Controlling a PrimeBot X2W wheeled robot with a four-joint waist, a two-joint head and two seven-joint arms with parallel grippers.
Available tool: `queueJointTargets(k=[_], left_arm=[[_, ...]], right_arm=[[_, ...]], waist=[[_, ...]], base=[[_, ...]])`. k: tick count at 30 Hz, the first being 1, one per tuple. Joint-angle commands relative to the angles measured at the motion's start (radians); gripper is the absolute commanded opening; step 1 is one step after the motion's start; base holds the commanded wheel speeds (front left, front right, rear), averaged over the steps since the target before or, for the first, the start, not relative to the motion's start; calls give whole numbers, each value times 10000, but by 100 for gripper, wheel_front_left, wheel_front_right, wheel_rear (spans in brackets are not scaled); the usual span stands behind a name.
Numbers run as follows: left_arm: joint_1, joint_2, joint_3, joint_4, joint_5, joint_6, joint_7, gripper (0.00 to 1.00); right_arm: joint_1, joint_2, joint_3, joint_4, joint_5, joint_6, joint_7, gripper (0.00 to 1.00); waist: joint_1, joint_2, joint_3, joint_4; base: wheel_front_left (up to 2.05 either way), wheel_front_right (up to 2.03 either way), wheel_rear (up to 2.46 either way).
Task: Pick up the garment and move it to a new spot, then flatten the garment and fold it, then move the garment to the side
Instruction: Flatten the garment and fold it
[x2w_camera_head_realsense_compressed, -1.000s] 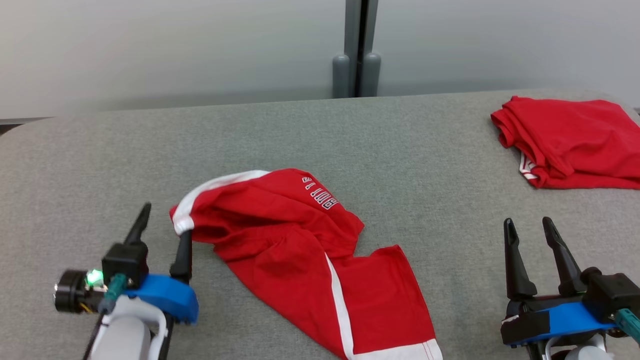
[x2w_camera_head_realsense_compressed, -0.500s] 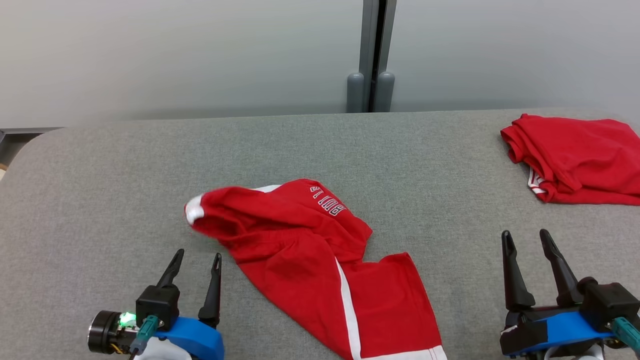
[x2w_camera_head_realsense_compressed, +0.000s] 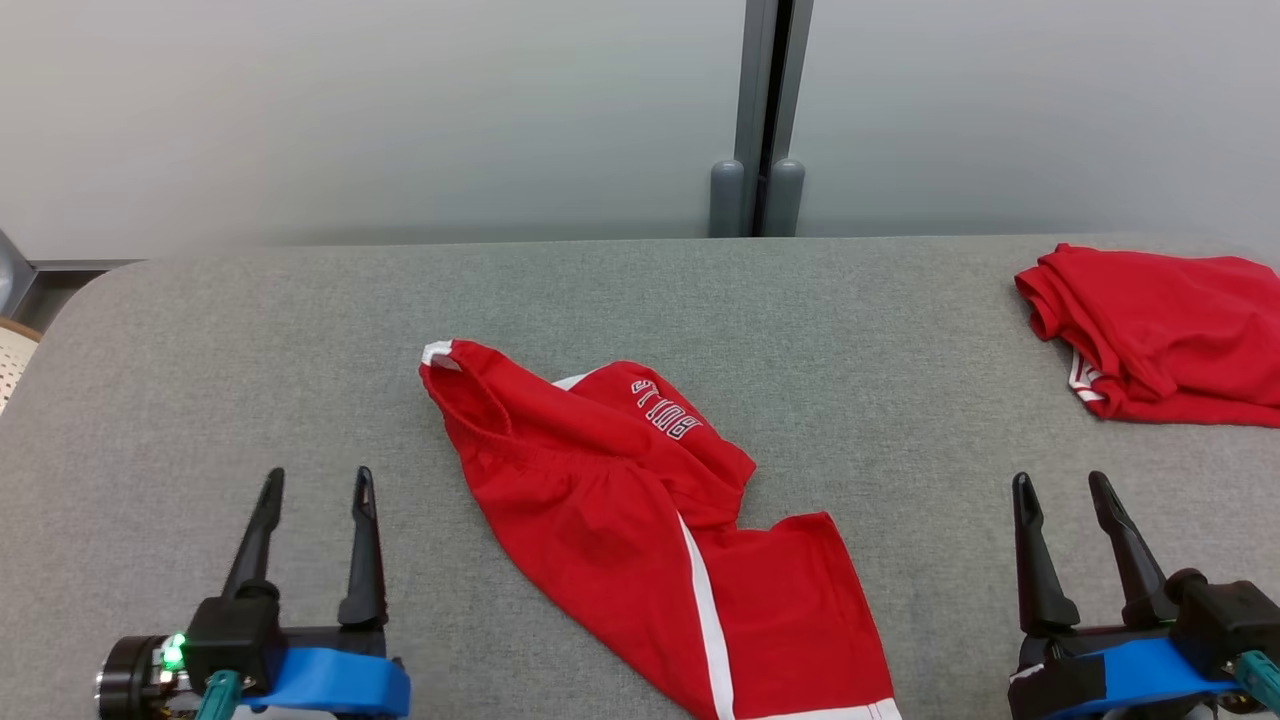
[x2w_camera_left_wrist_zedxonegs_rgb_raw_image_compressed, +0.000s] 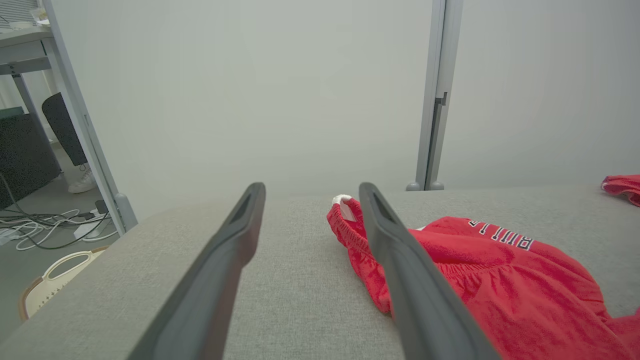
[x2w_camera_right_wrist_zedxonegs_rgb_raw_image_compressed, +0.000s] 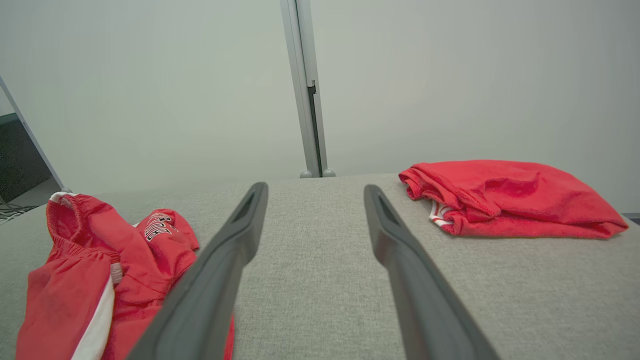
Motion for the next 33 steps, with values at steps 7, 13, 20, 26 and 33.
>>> queueJointTargets(k=[7, 13, 20, 26, 33], left_arm=[[757, -145, 666, -1272, 175, 41, -44, 100], [1274, -242, 894, -1420, 342, -65, -44, 100], [1399, -352, 1023, -1332, 434, -123, -44, 100], [1347, -425, 1010, -1354, 542, -141, -44, 100], [1007, -468, 844, -1023, 543, -479, -44, 100]], right_arm=[[396, 1, -64, -181, 118, 6, -29, 100], [646, 1, -69, -151, 168, 6, -29, 100], [742, -1, -37, -91, 188, 6, -29, 100], [621, -1, 25, -42, 138, 6, -29, 100], [515, -1, 107, 42, 181, 6, -29, 100]], waist=[[0, -1, -109, 163], [0, -1, -220, 221], [0, -1, -278, 251], [0, -1, -257, 227], [0, -1, -193, 178]], base=[[0, 0, 0], [0, 0, 0], [0, 0, 0], [0, 0, 0], [0, 0, 0]])
